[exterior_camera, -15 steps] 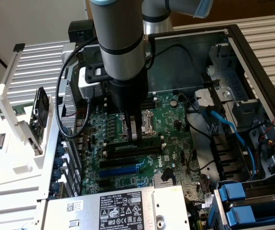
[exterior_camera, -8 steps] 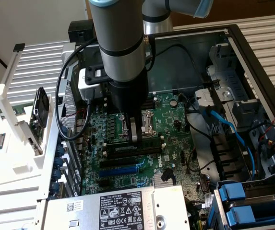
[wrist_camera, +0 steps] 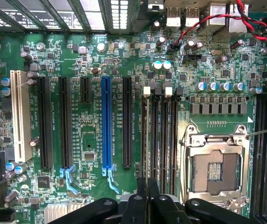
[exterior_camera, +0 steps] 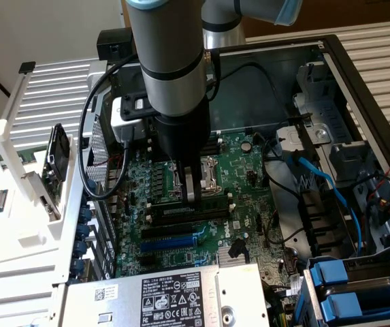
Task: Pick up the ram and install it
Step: 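Insert the ram into the slot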
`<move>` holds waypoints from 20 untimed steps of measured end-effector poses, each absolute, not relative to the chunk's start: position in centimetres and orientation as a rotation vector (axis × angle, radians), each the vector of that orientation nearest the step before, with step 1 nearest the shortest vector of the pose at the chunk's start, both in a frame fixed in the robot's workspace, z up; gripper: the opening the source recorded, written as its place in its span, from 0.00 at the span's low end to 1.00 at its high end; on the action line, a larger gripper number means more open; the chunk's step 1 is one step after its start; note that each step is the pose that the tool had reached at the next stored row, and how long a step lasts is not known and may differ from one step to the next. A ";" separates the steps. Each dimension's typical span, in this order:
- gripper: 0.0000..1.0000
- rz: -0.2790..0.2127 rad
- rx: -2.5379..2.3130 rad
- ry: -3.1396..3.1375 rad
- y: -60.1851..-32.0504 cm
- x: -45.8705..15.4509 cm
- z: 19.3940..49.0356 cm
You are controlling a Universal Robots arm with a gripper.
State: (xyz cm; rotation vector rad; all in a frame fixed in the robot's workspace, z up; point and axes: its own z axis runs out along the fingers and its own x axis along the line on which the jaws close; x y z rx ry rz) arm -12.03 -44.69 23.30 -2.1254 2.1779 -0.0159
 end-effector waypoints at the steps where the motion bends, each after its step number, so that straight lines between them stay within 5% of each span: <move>1: 0.12 -0.015 -2.125 2.178 -44.7 -12.0 23.3; 20: 0.12 -0.013 -2.124 2.176 -44.8 -12.0 23.3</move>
